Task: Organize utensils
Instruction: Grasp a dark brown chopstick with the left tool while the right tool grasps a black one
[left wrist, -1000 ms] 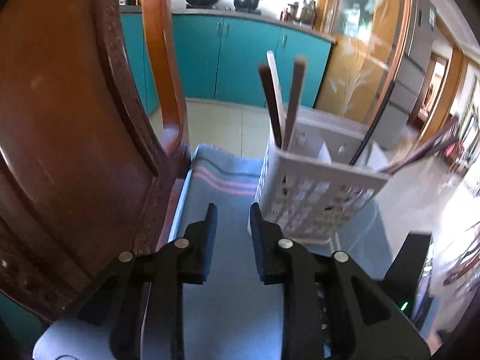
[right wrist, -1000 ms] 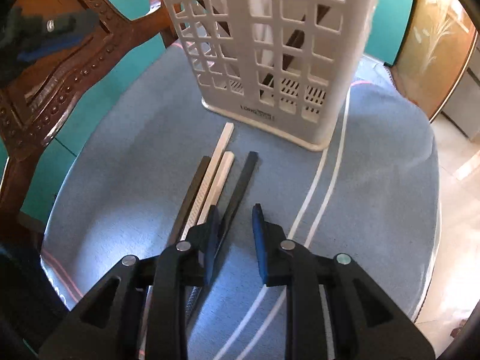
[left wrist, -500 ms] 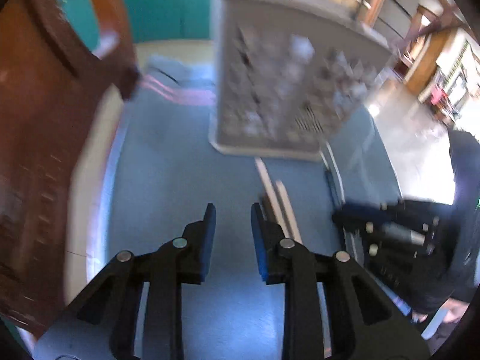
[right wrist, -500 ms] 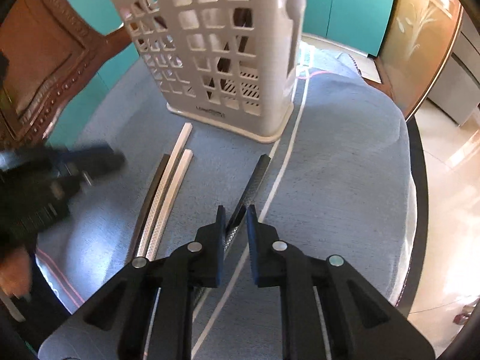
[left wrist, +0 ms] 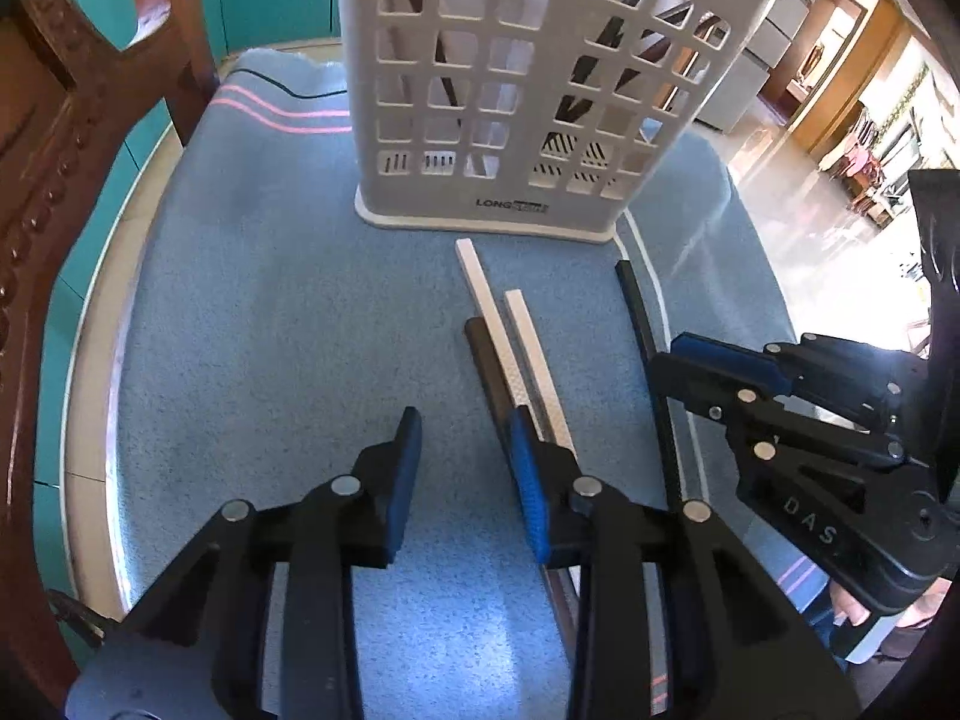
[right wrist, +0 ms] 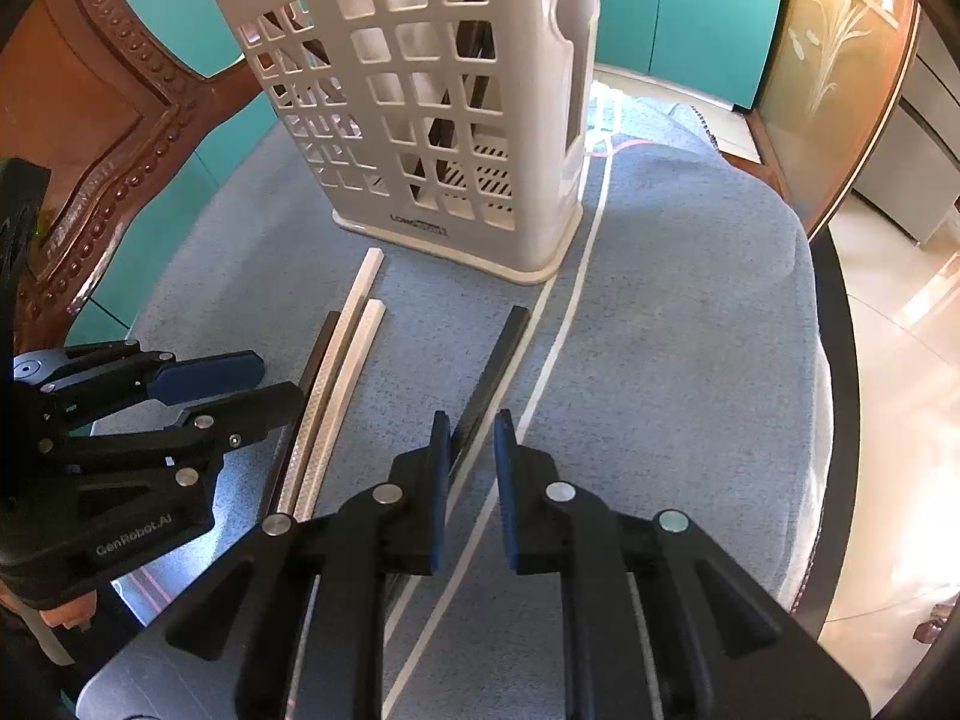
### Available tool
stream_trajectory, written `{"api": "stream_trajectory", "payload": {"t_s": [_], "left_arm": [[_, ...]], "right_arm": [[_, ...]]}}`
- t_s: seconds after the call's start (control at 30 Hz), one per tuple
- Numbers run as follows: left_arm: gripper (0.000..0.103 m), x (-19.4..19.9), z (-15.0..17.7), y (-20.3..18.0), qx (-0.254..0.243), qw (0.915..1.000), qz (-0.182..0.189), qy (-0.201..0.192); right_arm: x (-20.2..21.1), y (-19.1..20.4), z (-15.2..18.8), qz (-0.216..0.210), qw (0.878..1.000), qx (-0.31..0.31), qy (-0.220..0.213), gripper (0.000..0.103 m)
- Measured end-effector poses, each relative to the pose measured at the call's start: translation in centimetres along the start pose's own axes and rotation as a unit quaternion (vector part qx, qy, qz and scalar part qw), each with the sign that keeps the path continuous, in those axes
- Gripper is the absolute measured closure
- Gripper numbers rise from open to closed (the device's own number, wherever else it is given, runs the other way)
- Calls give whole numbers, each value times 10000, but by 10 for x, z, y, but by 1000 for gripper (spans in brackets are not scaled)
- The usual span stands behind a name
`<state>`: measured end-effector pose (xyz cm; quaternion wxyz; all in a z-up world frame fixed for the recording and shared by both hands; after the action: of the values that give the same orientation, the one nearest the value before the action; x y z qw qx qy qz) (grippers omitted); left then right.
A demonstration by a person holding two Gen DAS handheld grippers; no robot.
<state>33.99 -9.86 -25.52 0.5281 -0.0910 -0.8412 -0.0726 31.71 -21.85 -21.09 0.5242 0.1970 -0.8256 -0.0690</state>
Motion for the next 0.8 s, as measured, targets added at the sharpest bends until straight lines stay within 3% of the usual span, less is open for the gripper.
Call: {"api": "stream_trajectory", "payload": {"t_s": [0.27,0.37,0.53,0.67,0.73,0.8], "left_arm": [[68,1,2,2,-108,9999,-101,-68],[61,-3,-5,-2,-252,9990,-361,-65],[62,-6,-8,3,-350,9965,-758,-28],[70,-8,-13,7,-323,9965,-765,-97],[86,-8,-16,3,-436,9968,-656,-150],[88,-8,-19,2,-505,9971,-546,-159]], "right_arm": [[-5,1,3,45,10000,25,58,87],[-5,1,3,55,10000,27,58,87],[-8,2,1,64,10000,32,57,87],[-15,7,1,53,9999,115,40,87],[-17,16,2,-68,9997,222,76,90],[-19,23,4,-165,9991,373,120,91]]}}
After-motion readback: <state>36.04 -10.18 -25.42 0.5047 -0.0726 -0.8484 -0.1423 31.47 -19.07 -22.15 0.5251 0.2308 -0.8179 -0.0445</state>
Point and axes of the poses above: each gripper's, at about its wrist camera, not at the fingertips, and x roughly against the way its jaws point, y to its left, z to its underside, the point moved 9 cm from there along -x, roughly the way its jaws point, and after that the axes turned 13 degrees about -z, right-handed, at the moved point
